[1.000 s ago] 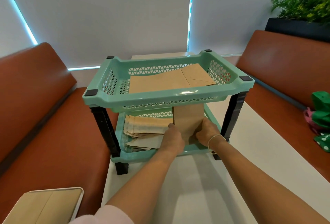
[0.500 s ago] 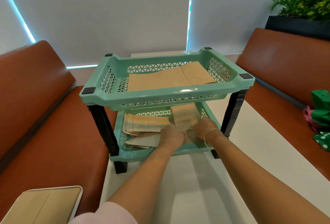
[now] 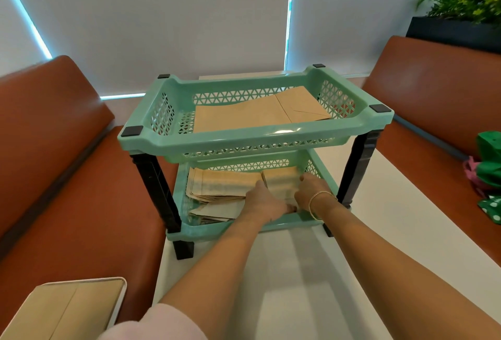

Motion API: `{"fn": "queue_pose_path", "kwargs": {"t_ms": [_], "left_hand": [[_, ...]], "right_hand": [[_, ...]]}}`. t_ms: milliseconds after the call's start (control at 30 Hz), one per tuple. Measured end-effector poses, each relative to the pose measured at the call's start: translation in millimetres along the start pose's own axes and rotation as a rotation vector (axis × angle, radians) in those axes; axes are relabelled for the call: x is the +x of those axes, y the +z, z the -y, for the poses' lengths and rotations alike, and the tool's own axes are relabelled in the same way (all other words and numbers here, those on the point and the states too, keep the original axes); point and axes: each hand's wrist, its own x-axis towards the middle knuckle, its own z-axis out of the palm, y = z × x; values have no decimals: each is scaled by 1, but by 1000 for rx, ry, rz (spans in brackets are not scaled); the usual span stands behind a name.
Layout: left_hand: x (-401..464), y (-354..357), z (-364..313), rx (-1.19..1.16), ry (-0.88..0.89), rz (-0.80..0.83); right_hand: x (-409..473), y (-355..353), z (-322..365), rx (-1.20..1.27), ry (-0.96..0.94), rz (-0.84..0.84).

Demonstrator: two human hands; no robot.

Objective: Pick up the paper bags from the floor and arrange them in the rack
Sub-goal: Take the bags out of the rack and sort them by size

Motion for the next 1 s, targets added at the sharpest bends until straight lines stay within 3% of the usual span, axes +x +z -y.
{"fn": "queue_pose_path", "kwargs": {"t_ms": [167, 467, 800, 900, 1000], "left_hand": [[2, 1, 3, -79, -6, -14], [0, 6, 0, 90, -22, -84], [-1, 2, -1, 10, 25, -125], [-1, -13, -2, -43, 65, -212], [4, -37, 4, 49, 25, -326]], "right_hand": [[1, -4, 0, -5, -41, -76], [6, 9, 3, -256, -100, -25], [9, 16, 2, -235, -111, -17], [7, 15, 4, -191, -92, -72], [6, 14, 9, -136, -99, -145]]}}
